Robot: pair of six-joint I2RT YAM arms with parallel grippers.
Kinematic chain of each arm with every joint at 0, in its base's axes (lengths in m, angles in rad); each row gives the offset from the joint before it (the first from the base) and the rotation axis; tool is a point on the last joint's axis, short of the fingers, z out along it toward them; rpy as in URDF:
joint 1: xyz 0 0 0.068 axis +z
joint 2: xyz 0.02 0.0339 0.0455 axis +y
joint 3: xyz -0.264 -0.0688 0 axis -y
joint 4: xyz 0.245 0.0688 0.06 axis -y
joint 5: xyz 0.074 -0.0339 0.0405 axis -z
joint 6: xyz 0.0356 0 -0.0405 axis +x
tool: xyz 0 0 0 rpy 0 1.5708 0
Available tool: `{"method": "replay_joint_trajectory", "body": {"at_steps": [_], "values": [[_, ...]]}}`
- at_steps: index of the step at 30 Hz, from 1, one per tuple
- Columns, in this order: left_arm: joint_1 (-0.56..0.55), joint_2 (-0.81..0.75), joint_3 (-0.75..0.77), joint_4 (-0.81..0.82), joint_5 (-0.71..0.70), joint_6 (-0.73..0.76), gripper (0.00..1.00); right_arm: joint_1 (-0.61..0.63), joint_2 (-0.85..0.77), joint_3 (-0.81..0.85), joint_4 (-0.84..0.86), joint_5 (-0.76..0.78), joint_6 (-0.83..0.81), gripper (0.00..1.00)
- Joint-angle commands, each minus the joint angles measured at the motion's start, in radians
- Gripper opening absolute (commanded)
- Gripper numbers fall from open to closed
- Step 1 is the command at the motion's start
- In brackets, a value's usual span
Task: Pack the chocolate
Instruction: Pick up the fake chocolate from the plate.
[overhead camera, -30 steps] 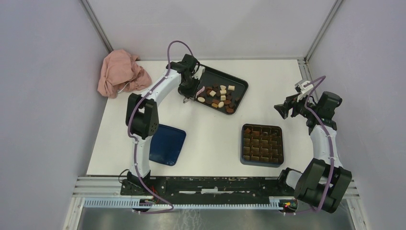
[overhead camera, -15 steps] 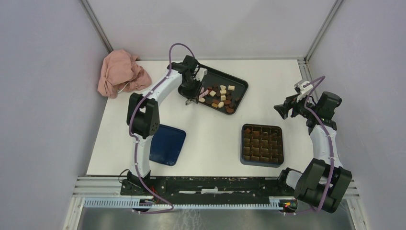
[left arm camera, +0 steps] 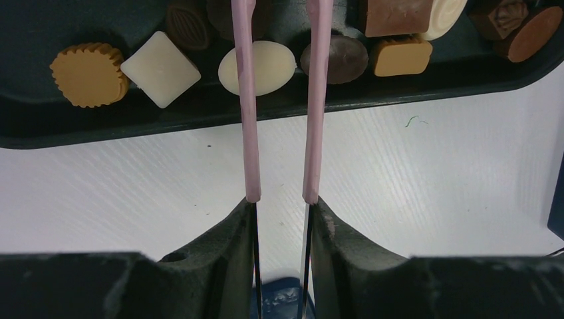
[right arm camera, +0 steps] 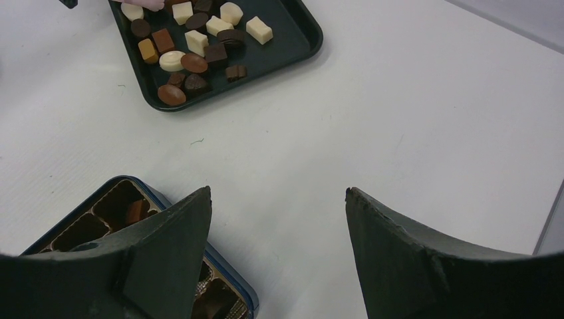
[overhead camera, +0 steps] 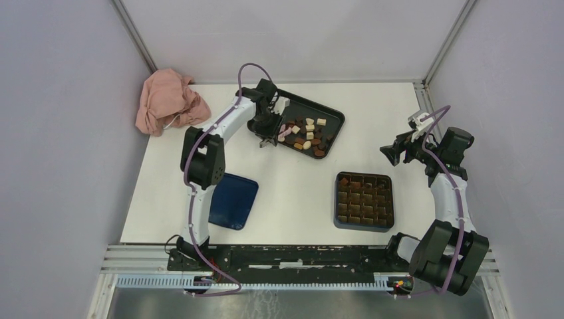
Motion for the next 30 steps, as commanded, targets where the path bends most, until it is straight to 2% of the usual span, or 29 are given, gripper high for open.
{"method": "replay_joint_trajectory", "body": {"at_steps": [1, 30], "values": [[0.0, 0.013, 0.052, -0.012, 0.022, 0.028, 0.38, 0.003, -0.001, 0.026, 0.009, -0.026, -0.02, 0.79], [-0.006, 0.1, 0.167, -0.068, 0.006, 0.012, 0.35, 0.003, -0.001, 0.036, -0.014, -0.026, -0.039, 0.79]]}}
